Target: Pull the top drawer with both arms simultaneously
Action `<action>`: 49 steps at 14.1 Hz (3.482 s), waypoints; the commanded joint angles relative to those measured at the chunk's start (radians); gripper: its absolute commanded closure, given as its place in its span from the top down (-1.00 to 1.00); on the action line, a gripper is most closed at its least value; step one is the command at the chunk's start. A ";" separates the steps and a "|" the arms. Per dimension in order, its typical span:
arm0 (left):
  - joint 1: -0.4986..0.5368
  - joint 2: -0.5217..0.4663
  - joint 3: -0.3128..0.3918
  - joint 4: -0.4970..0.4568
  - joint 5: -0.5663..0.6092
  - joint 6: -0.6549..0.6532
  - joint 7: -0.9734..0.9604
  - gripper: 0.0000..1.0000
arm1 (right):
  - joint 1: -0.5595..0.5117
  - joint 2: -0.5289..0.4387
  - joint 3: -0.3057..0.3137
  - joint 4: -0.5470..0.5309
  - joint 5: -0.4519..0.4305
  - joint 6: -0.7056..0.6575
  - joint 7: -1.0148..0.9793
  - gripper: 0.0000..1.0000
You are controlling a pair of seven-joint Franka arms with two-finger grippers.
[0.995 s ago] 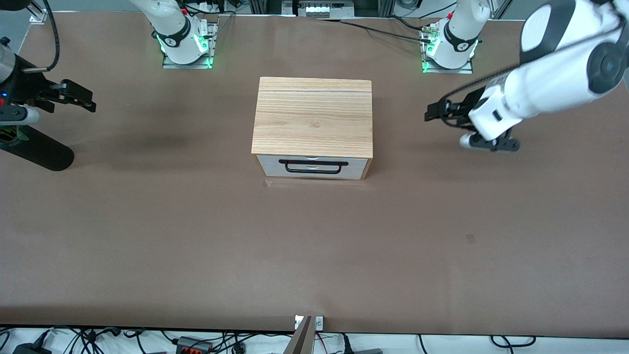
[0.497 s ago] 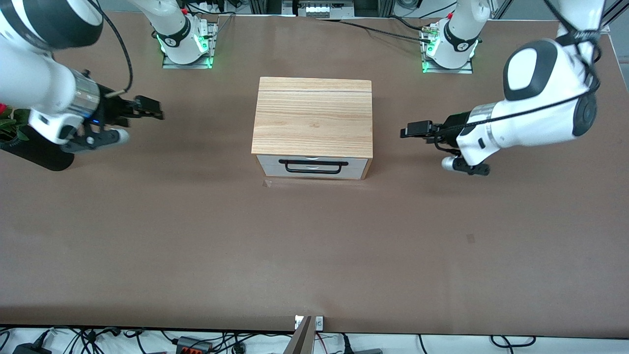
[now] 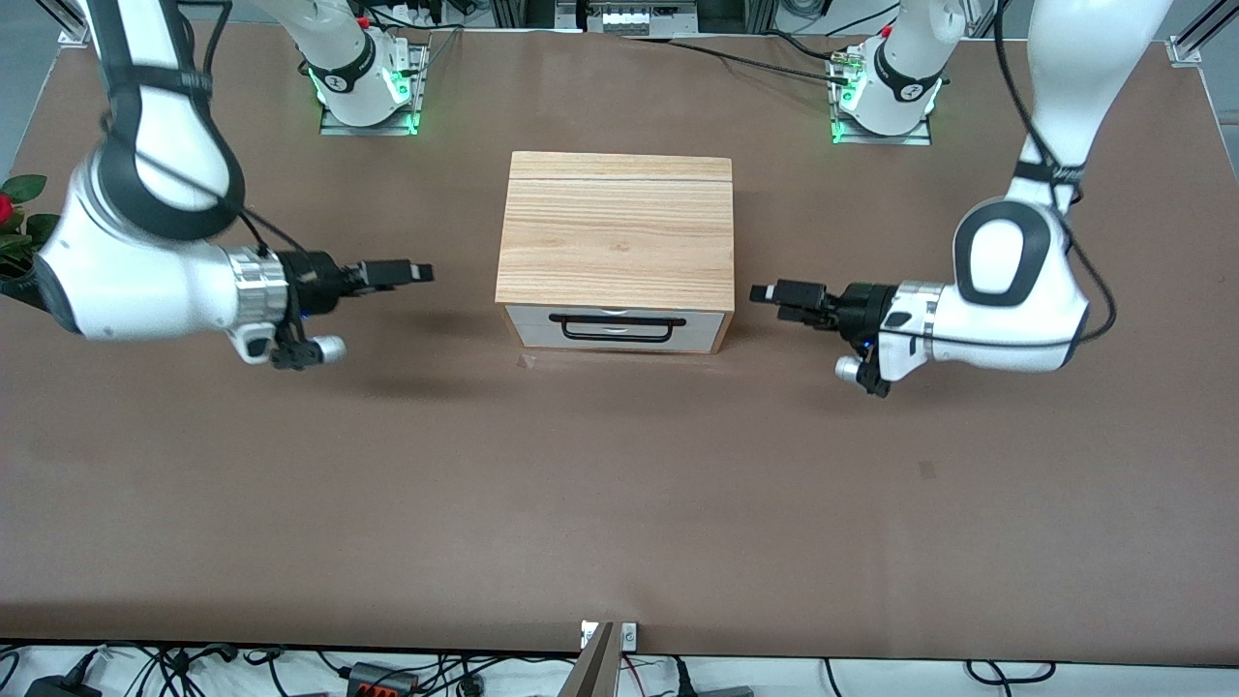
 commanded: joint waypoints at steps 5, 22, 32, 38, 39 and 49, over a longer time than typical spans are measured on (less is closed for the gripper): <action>-0.009 0.162 -0.005 0.030 -0.290 -0.004 0.247 1.00 | 0.033 0.189 -0.001 -0.022 0.425 0.058 -0.340 1.00; -0.144 0.289 -0.005 0.033 -0.563 0.088 0.451 1.00 | 0.168 0.369 0.001 -0.065 0.803 0.141 -0.868 0.28; -0.176 0.291 -0.005 0.023 -0.588 0.102 0.457 -0.10 | 0.180 0.375 -0.001 -0.065 0.807 0.148 -0.948 -0.43; -0.180 0.309 -0.005 0.020 -0.620 0.105 0.516 -0.48 | 0.180 0.390 -0.001 -0.065 0.807 0.148 -0.985 -0.78; -0.180 0.312 -0.005 0.020 -0.626 0.105 0.523 -0.58 | 0.180 0.390 -0.001 -0.065 0.807 0.148 -0.985 -0.79; -0.187 0.318 -0.005 0.030 -0.643 0.106 0.521 -0.68 | 0.180 0.398 -0.001 -0.061 0.807 0.148 -0.982 -0.81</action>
